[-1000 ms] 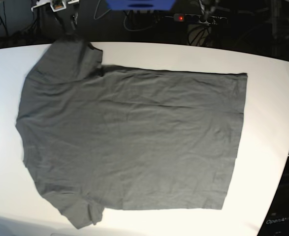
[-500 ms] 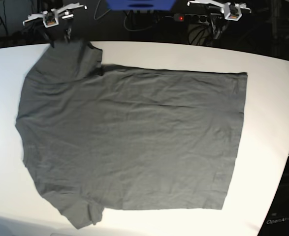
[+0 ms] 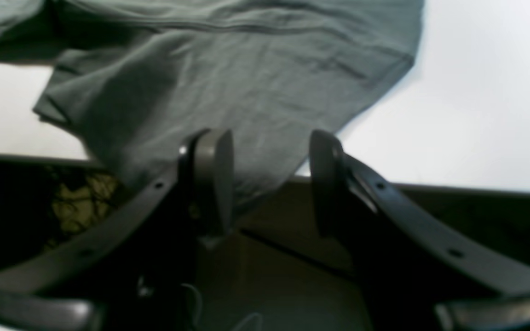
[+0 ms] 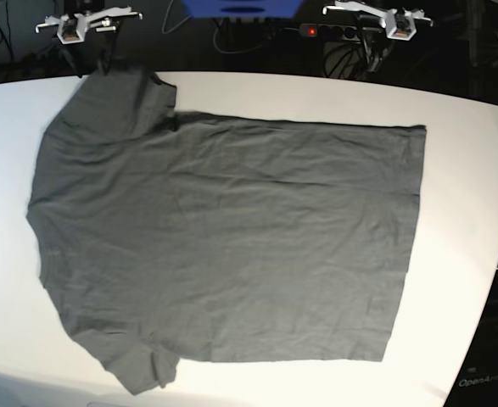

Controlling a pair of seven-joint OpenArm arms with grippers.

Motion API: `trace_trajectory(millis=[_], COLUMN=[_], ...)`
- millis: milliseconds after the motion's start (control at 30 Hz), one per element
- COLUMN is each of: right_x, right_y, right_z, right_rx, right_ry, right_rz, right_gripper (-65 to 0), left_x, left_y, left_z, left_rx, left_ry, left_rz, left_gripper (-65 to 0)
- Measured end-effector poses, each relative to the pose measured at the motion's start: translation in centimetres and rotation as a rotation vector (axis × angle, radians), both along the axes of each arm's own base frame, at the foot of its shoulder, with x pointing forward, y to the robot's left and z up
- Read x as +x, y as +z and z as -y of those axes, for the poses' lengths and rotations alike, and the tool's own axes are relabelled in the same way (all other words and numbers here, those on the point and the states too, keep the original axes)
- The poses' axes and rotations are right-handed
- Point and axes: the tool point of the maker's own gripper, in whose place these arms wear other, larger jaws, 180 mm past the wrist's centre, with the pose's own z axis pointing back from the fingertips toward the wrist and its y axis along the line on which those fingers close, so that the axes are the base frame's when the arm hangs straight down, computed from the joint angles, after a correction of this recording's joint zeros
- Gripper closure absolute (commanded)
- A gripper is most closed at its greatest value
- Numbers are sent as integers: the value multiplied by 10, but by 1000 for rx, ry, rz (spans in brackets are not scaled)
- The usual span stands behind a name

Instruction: Fold the T-shirt properly

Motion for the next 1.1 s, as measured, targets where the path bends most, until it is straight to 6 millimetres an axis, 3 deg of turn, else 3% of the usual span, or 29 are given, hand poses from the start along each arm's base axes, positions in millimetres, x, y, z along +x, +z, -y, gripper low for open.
trace_trajectory(millis=[400,600,700,1100], right_x=[-10,-21,-20,-18], right_y=[1,-13,-11,-11], right_z=[-5,-11,-16,-17], right_rx=[212,332,421,432], right_ry=[-84,-139,-140,-134], right_rz=[17,-14,8,15], right_gripper=[-277,-277,-277,-283], left_x=[1,1,1,1], left_y=[1,1,1,2], left_z=[-6,-6,-6,-12], left_rx=[23,23,24,40], left_ry=[-27,-28,-28,-41], left_rz=[0,1,0,-2], left_gripper=[-12,-12,-12,-12])
